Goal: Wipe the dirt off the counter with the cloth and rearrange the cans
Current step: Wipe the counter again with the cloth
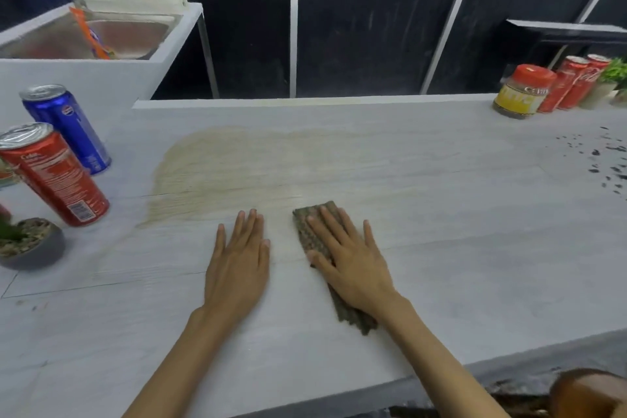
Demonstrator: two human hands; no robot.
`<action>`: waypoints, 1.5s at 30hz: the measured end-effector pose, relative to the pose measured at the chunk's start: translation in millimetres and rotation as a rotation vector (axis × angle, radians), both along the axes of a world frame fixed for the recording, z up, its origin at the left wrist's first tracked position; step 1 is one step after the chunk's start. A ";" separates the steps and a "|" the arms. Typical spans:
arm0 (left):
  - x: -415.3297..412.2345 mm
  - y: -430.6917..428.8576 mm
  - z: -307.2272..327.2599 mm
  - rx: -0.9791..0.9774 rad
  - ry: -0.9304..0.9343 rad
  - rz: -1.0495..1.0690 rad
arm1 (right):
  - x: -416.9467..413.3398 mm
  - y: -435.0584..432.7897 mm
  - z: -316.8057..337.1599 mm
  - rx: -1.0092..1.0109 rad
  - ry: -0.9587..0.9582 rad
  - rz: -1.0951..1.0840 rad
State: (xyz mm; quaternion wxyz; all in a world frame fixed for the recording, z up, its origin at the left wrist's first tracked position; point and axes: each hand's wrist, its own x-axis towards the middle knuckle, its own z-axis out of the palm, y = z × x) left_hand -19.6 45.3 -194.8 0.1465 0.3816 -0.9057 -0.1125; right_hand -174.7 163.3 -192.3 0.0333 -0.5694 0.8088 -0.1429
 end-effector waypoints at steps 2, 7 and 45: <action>-1.0 -2.6 -1.1 -0.006 -0.007 0.006 | -47.1 27.8 -0.7 0.010 0.013 -0.098; -6.3 -10.0 2.3 -0.008 -0.043 0.018 | -136.6 -11.3 21.2 0.113 -0.051 -0.470; -7.3 -79.7 -2.5 -0.041 0.004 0.171 | -91.3 -255.8 13.7 0.104 0.027 0.110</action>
